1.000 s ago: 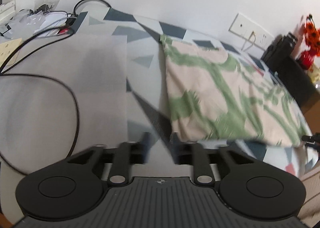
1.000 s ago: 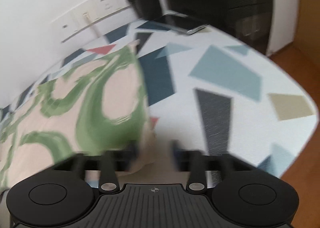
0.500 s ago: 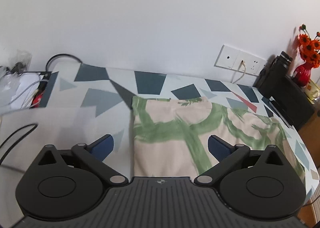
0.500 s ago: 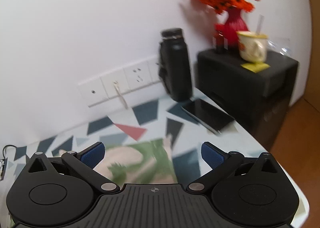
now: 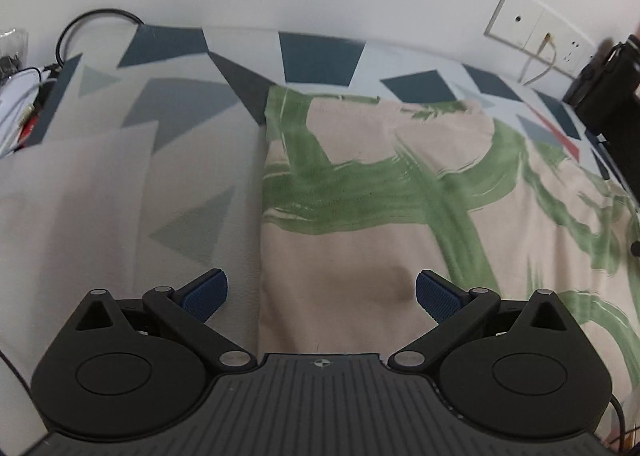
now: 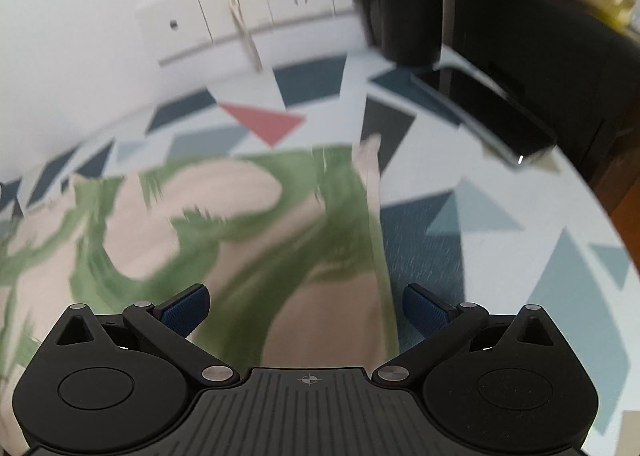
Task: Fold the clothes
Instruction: 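Position both open grippers at the folded shirt's edge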
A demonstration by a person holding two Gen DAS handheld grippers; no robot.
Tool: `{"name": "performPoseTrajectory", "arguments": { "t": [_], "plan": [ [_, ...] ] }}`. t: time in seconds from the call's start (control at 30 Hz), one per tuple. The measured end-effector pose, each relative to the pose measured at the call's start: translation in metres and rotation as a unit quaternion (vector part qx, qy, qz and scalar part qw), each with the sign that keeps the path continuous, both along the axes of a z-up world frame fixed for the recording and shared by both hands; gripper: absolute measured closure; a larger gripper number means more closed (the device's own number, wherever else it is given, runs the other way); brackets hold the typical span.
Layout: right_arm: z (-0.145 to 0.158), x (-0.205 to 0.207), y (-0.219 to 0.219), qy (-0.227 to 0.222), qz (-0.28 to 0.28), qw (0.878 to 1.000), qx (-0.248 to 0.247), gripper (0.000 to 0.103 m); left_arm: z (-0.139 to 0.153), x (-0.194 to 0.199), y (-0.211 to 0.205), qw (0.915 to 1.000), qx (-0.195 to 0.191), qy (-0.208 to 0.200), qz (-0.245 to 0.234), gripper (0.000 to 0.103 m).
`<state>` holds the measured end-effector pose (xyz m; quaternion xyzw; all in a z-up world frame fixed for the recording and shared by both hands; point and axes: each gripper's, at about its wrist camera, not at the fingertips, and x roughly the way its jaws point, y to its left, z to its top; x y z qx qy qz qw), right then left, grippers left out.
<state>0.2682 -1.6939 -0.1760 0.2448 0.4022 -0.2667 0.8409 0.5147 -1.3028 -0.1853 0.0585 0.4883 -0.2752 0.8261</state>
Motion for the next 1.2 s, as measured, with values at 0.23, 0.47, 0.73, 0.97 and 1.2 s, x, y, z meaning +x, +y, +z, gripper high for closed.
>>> {"name": "performPoseTrajectory", "arguments": {
  "t": [0.23, 0.47, 0.73, 0.97, 1.2],
  "plan": [
    [-0.019, 0.002, 0.011, 0.012, 0.022, 0.999, -0.025, 0.001, -0.003, -0.002, -0.019, 0.999, 0.038, -0.023, 0.0, 0.0],
    [-0.02, 0.006, 0.017, 0.018, 0.012, 0.999, -0.042, 0.001, -0.006, -0.003, -0.027, 0.9979, 0.056, -0.032, 0.004, 0.0],
    [-0.023, 0.001, 0.022, -0.003, 0.01, 0.998, -0.058, 0.001, -0.007, -0.004, -0.028, 0.9976, 0.058, -0.037, 0.006, 0.0],
    [-0.025, 0.002, 0.025, -0.004, 0.01, 0.998, -0.067, 0.001, -0.008, -0.006, -0.026, 0.9974, 0.051, -0.049, 0.008, 0.0],
    [-0.025, 0.004, 0.027, 0.001, 0.009, 0.997, -0.072, 0.001, -0.008, -0.008, -0.026, 0.997, 0.046, -0.061, 0.011, 0.0]
  ]
}}
